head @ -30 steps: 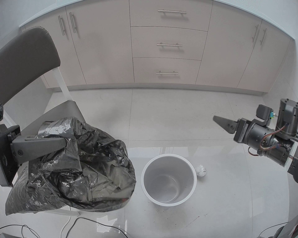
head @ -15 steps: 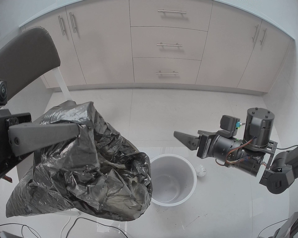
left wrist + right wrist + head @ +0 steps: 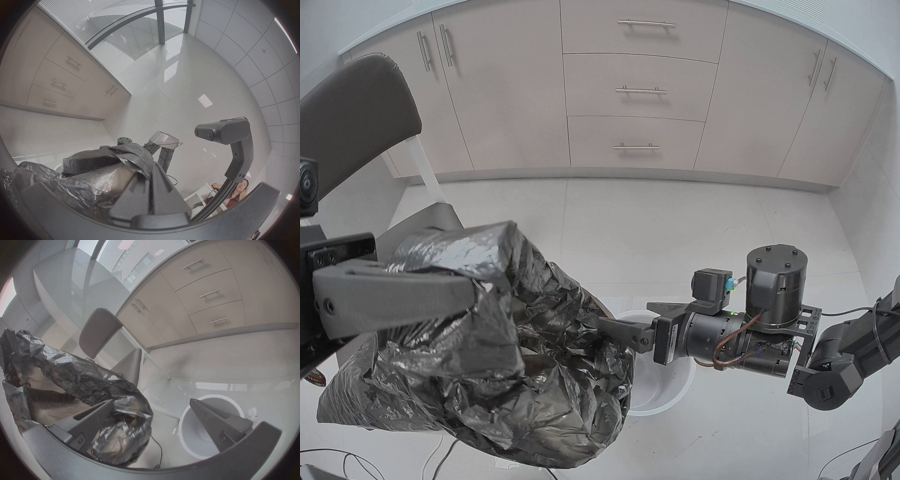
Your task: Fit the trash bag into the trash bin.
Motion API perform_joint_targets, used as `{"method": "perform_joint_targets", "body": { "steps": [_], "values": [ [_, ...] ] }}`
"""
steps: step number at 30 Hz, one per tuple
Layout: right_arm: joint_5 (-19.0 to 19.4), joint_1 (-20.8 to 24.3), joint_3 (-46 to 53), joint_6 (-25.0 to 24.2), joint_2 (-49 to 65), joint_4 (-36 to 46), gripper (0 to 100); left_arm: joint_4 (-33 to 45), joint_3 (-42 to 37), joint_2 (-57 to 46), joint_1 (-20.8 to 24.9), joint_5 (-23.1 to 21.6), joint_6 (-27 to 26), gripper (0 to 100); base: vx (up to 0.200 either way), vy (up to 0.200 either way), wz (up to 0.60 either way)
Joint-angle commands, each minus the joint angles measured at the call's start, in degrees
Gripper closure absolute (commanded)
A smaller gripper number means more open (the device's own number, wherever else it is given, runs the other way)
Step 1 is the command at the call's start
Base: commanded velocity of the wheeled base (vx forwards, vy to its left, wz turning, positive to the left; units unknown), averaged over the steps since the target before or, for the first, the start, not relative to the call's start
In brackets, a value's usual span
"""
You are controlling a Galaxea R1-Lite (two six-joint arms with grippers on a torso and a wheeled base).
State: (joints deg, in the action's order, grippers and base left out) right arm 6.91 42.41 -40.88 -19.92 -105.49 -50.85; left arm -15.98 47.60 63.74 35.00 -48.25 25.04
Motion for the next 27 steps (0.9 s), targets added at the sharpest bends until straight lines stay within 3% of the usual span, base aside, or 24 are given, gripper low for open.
{"method": "perform_joint_targets", "body": {
  "steps": [1, 11, 27],
  "values": [
    [0.0, 1.4, 0.2, 0.1, -1.0, 0.2, 0, 0.0, 0.0, 0.0, 0.2, -0.1, 0.1, 100, 0.000, 0.000, 0.00],
    [-0.1, 3.2, -0.5, -0.1, -4.6, -0.2, 0, 0.0, -0.1, -0.1, 0.7, 0.0, 0.1, 100, 0.000, 0.000, 0.00],
    [-0.3, 5.9, 2.9, -2.6, -1.0, -0.6, 0, 0.0, -0.3, 0.4, 0.6, 0.1, 0.2, 100, 0.000, 0.000, 0.00]
  ]
}}
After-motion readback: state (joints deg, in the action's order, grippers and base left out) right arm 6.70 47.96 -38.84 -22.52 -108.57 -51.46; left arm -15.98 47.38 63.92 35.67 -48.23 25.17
